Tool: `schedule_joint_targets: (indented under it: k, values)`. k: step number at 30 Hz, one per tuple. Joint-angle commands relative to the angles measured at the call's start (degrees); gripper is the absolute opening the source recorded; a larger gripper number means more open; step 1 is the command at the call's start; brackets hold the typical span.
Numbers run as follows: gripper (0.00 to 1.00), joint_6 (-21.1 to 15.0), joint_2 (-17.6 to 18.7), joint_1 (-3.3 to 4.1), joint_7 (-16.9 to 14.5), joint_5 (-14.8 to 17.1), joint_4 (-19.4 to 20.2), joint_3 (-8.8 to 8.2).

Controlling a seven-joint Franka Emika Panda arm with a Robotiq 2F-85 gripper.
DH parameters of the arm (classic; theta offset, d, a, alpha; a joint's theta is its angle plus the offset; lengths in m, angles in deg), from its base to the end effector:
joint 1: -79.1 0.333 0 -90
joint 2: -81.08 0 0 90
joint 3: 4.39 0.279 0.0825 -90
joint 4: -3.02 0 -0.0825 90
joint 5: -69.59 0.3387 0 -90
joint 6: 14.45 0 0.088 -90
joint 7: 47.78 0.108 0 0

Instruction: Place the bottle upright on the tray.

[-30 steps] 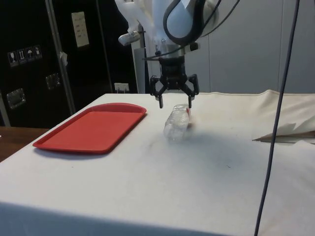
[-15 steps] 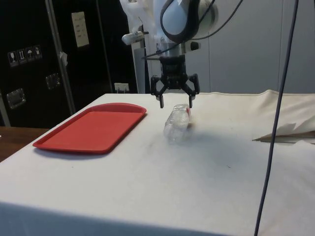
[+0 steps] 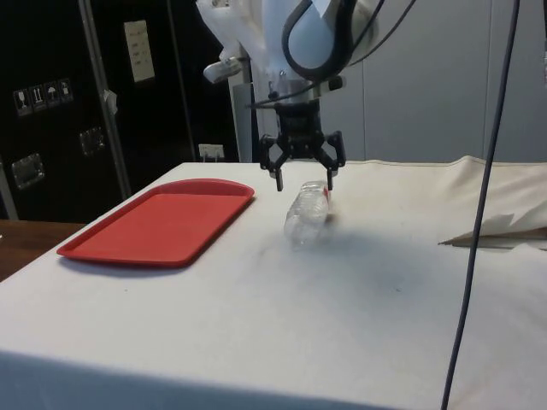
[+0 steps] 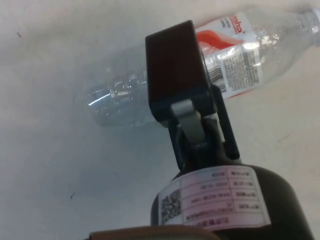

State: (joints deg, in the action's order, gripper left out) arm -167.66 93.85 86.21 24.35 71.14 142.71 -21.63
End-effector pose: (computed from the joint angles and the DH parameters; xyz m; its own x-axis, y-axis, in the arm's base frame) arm 0.4544 -0.0861 0.2226 0.1182 -0.9913 0.0576 -0.9929 -0.1188 -0.0068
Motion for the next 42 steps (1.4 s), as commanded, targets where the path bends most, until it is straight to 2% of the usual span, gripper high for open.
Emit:
schedule_joint_targets:
  k: [1, 8, 9, 10, 15, 18, 19, 20, 25, 27, 28, 29, 36, 37, 38, 42]
  values:
    - [1.0, -1.2, 0.5, 0.74, 2.3, -2.3, 0.1, -0.8]
    - [1.0, -1.1, 0.5, 1.38, 6.5, -7.4, 0.1, -0.92]
    - [1.0, -0.1, 0.0, 0.57, 4.5, -5.5, 0.2, 0.11]
    - [1.0, -1.0, 0.5, 1.43, 7.0, -8.0, 0.2, -0.86]
    - [1.0, -0.8, 0.4, 1.78, 9.5, -10.9, 0.1, -0.86]
    - [1.0, -0.7, 0.1, 1.6, 10.1, -11.6, 0.4, -0.4]
    - [1.0, -0.1, 0.0, 1.15, 8.7, -10.4, 0.3, 0.23]
    - [1.0, -0.7, -0.1, 1.38, 9.7, -11.1, 0.5, -0.17]
    - [1.0, -0.8, -0.3, 0.4, 7.4, -7.5, 0.9, 1.03]
    - [1.0, -0.8, -0.3, 0.29, 7.0, -6.6, 0.9, 1.26]
    - [1.0, -0.1, 0.0, 0.92, 8.6, -9.0, 0.3, 0.17]
    - [1.0, -0.8, -0.3, 0.23, 6.8, -6.2, 0.9, 1.32]
    - [1.0, -0.6, -0.2, 0.11, 4.3, -2.2, 0.9, 1.43]
    - [1.0, -0.1, 0.2, 0.86, 6.1, -4.6, 0.4, 0.23]
    - [1.0, -0.6, -0.2, 0.11, 4.0, -1.7, 0.8, 1.38]
    - [1.0, -0.3, 0.1, 0.11, 2.0, 1.1, 0.3, 1.49]
